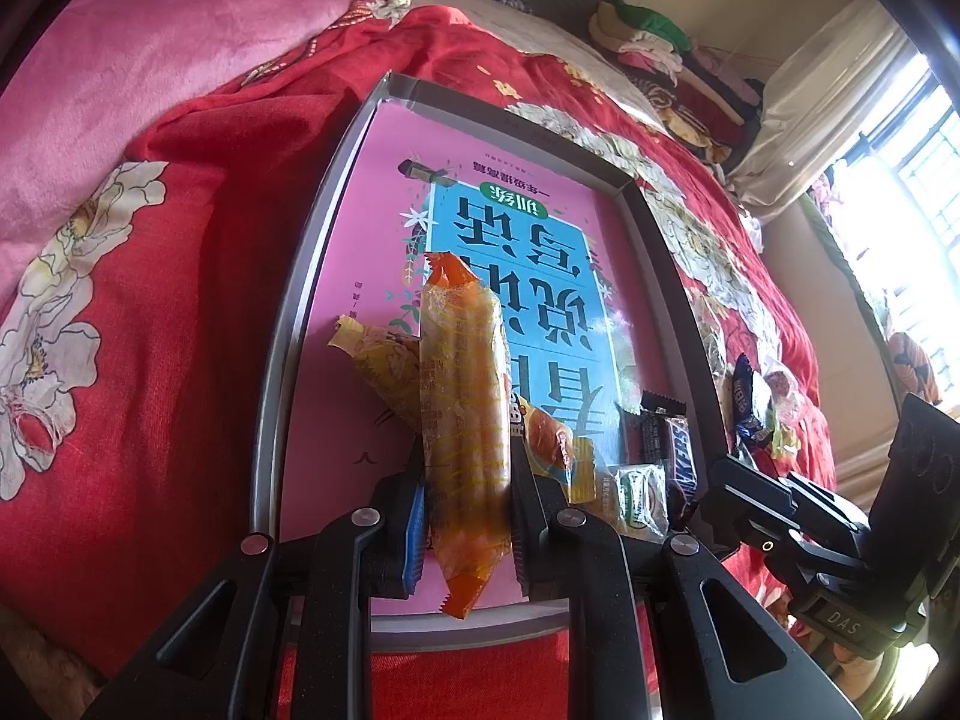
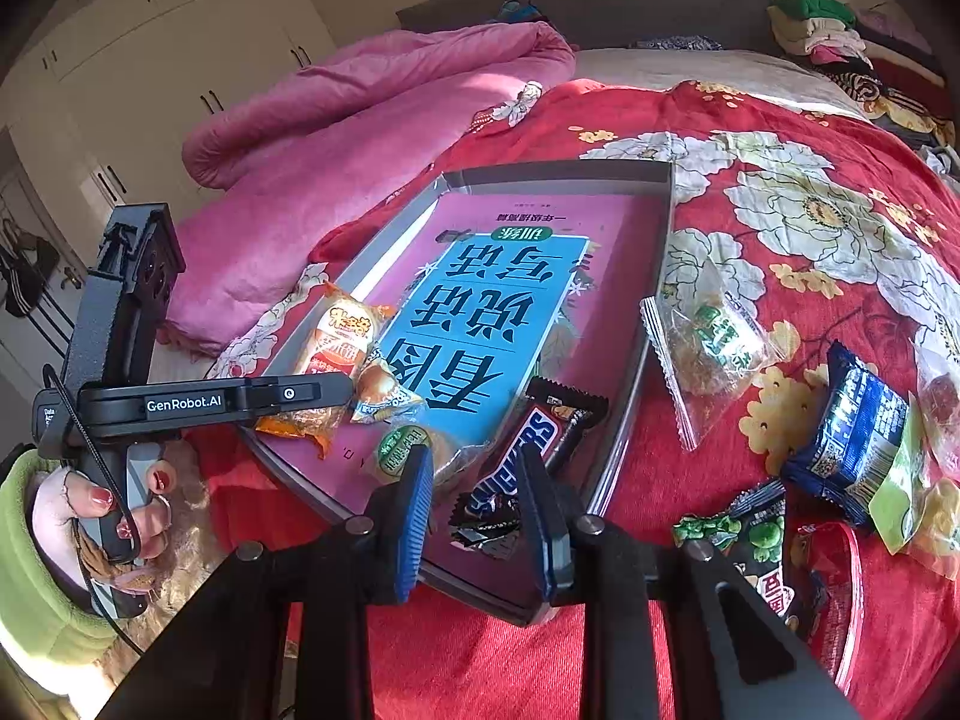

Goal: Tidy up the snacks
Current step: 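Drop the Snickers bar on the tray with the right tool while the left tool descends, then open the left tool to release the orange stick snack onto the tray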

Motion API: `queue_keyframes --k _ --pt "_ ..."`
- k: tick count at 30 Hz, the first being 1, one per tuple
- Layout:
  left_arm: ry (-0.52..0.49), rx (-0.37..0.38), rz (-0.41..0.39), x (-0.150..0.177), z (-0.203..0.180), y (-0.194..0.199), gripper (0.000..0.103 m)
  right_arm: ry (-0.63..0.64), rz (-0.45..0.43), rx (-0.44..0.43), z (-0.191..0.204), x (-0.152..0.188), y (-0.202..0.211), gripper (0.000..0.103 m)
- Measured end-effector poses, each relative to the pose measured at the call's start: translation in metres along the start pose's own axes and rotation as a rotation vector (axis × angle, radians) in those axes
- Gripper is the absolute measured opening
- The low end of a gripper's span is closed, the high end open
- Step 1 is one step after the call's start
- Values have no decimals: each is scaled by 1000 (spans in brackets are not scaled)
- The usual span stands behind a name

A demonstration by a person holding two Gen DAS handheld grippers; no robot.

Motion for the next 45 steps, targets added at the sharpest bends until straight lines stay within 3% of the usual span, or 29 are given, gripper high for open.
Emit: queue_keyframes --k 16,26,45 --pt "15 6 -16 -1 1 4 25 66 -5 54 9 -1 5 33" --pt "11 -10 -51 -4 0 10 46 68 -12 58 9 -1 8 36" --pt "-95 -68 -176 -3 -17 29 71 66 -38 93 7 -3 16 47"
Point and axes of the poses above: each gripper's, at about its wrist camera, not at the fingertips, and y roughly against the way its jaws point, z to its left, x to its underside, the point moved 3 cm from there along -y, roughly the way its jaws point, and after that the axes turned 14 degrees about y, right-handed, at the moved point
